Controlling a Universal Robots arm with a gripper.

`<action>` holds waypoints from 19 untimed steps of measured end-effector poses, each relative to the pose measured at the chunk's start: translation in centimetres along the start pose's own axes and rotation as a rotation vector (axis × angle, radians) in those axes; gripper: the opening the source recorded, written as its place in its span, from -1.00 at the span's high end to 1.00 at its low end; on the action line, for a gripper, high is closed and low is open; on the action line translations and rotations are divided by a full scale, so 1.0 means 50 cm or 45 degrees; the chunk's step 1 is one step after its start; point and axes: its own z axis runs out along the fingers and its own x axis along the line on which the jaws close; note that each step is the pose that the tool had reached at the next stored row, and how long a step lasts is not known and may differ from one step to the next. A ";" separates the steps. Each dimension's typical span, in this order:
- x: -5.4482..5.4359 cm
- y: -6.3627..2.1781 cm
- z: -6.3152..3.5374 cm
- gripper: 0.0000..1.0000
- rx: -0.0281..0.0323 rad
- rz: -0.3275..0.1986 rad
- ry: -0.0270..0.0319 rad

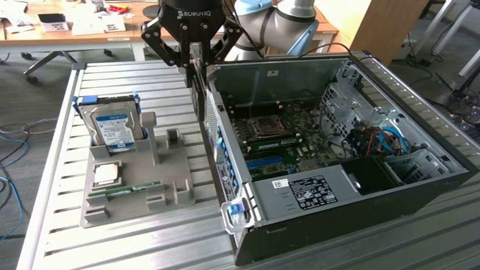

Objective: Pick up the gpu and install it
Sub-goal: 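Pick up the gpu and move the gpu toward the slot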

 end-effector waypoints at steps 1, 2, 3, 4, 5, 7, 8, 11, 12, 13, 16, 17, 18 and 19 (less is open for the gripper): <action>-0.001 0.000 0.000 0.46 0.0000 0.000 0.0000; -0.001 0.000 0.000 0.46 0.0000 0.000 -0.0001; -0.001 0.000 0.000 0.46 0.0000 0.000 -0.0001; -0.001 0.000 0.000 0.46 0.0000 0.000 0.0000; -0.001 0.000 0.000 0.46 0.0000 0.000 0.0000; -0.002 0.000 0.000 0.46 0.0000 0.000 0.0000; -0.002 0.000 0.000 0.46 0.0000 0.000 0.0000; -0.006 0.000 0.000 0.46 0.0000 0.000 0.0000; -0.008 0.000 0.000 0.46 -0.0001 0.000 -0.0001; -0.011 0.000 0.000 0.46 -0.0001 0.000 0.0000; -0.019 0.000 0.000 0.46 0.0000 0.000 0.0000; -0.023 0.000 0.001 0.46 0.0000 0.000 -0.0001; -0.026 0.000 0.001 0.46 -0.0001 0.000 -0.0001; -0.029 0.000 0.001 0.46 -0.0001 0.000 -0.0001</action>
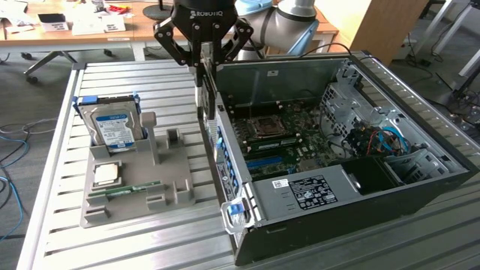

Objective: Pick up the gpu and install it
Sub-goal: 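Pick up the gpu and move the gpu toward the slot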

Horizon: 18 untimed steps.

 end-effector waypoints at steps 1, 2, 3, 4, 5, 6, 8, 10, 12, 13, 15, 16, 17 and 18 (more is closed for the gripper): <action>-0.003 0.000 0.000 0.46 0.0001 0.000 0.0000; -0.007 0.000 0.000 0.46 0.0000 0.000 0.0000; -0.010 0.000 0.000 0.46 0.0001 0.000 0.0001; -0.014 0.000 0.000 0.46 0.0000 0.000 0.0000; -0.017 0.000 0.000 0.46 0.0000 0.000 0.0001; -0.020 0.000 0.000 0.46 0.0001 0.000 0.0001; -0.027 0.000 0.001 0.46 0.0001 0.000 0.0001; -0.035 0.000 0.001 0.46 0.0000 0.000 0.0000; -0.042 0.000 0.001 0.46 0.0000 0.000 0.0000; -0.045 0.000 0.001 0.46 0.0000 0.000 0.0000; -0.052 0.000 0.001 0.46 0.0000 0.000 0.0000; -0.056 0.000 0.001 0.46 0.0000 0.000 0.0000; -0.059 0.000 0.001 0.46 0.0000 0.000 0.0000; -0.062 0.000 0.001 0.46 0.0000 0.000 0.0000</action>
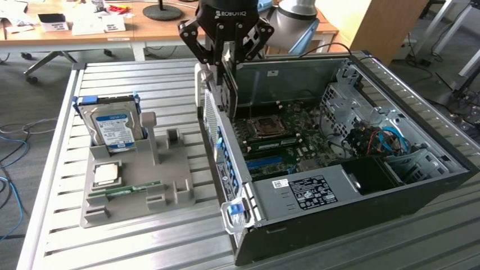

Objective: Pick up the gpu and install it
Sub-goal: 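Pick up the gpu and move the gpu toward the slot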

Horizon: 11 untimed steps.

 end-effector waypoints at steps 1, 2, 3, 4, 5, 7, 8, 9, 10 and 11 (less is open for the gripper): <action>-0.003 0.000 0.000 0.46 0.0000 0.000 0.0000; -0.007 0.000 0.000 0.46 0.0000 0.000 0.0000; -0.011 0.000 0.000 0.46 0.0000 0.000 0.0000; -0.014 0.000 0.000 0.46 0.0000 0.000 0.0000; -0.018 0.000 0.000 0.46 0.0001 0.000 0.0001; -0.025 0.000 0.001 0.46 0.0000 0.000 0.0000; -0.029 0.000 0.001 0.46 0.0000 0.000 0.0000; -0.033 0.000 0.001 0.46 -0.0001 0.000 0.0000; -0.037 0.000 0.001 0.46 0.0000 0.000 0.0000; -0.040 0.000 0.001 0.46 -0.0001 0.000 0.0000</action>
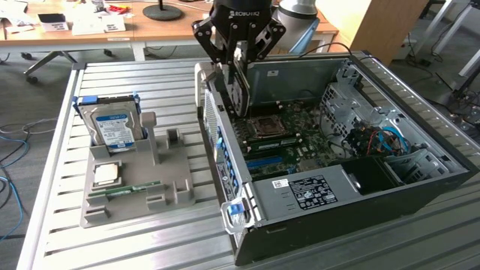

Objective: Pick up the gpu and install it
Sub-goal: 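Pick up the gpu and move the gpu toward the slot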

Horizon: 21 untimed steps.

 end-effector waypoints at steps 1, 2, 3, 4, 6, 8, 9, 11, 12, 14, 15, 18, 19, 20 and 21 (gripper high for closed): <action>-0.004 0.000 0.000 0.46 0.0001 0.000 0.0000; -0.008 0.000 0.000 0.46 0.0000 0.000 0.0000; -0.011 0.000 0.000 0.46 -0.0001 0.000 0.0000; -0.015 0.000 0.000 0.46 0.0000 0.000 0.0000; -0.022 0.000 0.001 0.46 -0.0002 0.000 0.0000; -0.029 0.000 0.001 0.46 -0.0001 0.000 0.0000; -0.031 0.000 0.001 0.46 -0.0001 0.000 0.0000; -0.037 0.000 0.001 0.46 -0.0001 0.000 0.0000; -0.039 0.000 0.001 0.46 -0.0001 0.000 0.0001; -0.042 0.000 0.001 0.46 0.0000 0.000 0.0000; -0.042 0.000 0.001 0.46 0.0000 0.000 0.0001; -0.042 0.000 0.001 0.46 -0.0001 0.000 0.0000; -0.042 0.000 0.001 0.46 -0.0001 0.000 0.0000; -0.045 0.000 0.001 0.46 -0.0001 0.000 0.0000; -0.049 0.000 0.001 0.46 0.0000 0.000 0.0001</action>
